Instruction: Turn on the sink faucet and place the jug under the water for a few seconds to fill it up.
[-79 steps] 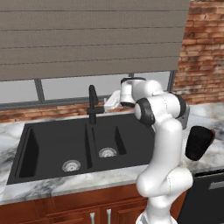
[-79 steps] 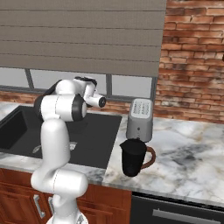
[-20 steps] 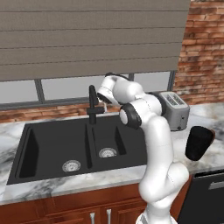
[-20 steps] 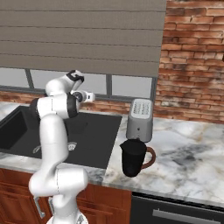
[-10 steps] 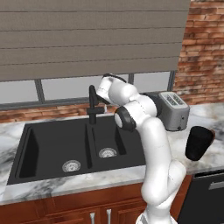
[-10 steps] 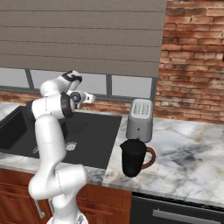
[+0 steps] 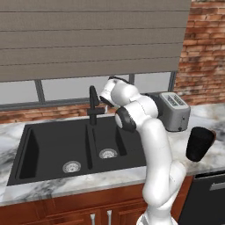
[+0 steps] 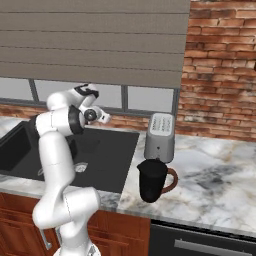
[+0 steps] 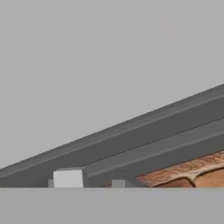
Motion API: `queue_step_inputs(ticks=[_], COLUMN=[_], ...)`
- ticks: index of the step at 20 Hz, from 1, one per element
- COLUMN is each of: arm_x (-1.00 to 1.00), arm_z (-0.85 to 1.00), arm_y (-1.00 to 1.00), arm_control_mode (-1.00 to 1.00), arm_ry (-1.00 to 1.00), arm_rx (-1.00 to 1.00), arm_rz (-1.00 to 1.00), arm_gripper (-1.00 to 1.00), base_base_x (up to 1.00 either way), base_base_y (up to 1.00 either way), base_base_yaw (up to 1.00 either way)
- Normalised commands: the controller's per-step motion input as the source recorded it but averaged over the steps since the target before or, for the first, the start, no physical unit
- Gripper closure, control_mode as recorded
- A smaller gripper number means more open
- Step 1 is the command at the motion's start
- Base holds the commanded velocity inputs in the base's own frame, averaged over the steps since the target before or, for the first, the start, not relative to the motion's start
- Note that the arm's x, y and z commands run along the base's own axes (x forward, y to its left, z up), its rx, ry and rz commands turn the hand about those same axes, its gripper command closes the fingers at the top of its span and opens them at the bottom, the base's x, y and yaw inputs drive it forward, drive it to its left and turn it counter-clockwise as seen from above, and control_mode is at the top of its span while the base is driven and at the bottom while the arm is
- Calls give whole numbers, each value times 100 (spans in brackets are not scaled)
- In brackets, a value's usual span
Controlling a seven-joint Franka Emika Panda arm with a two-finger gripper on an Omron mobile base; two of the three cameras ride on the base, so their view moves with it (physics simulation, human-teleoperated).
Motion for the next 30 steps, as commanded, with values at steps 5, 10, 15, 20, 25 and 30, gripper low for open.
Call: queue_step_inputs(ticks=[5,10,15,20,25,30], arm_x=[3,12,3,0,-18,-59], arm_z=[-69,-55,-30,-18,7,58], arm_y=[-100,-97,-77,-36,-14,-58], arm_control_mode=[-100,-100,-100,-100,-100,-100], arm_ry=[16,22,20,10,4,1], arm_rx=[26,18,15,5,0,0], arm_rz=[0,-1,-4,-7,-1,-1], arm_gripper=[100,100,100,-100,-100,-100], base_base_x=[0,0,0,0,0,0], base_base_y=[0,0,0,0,0,0], base_base_yaw=[0,0,0,0,0,0])
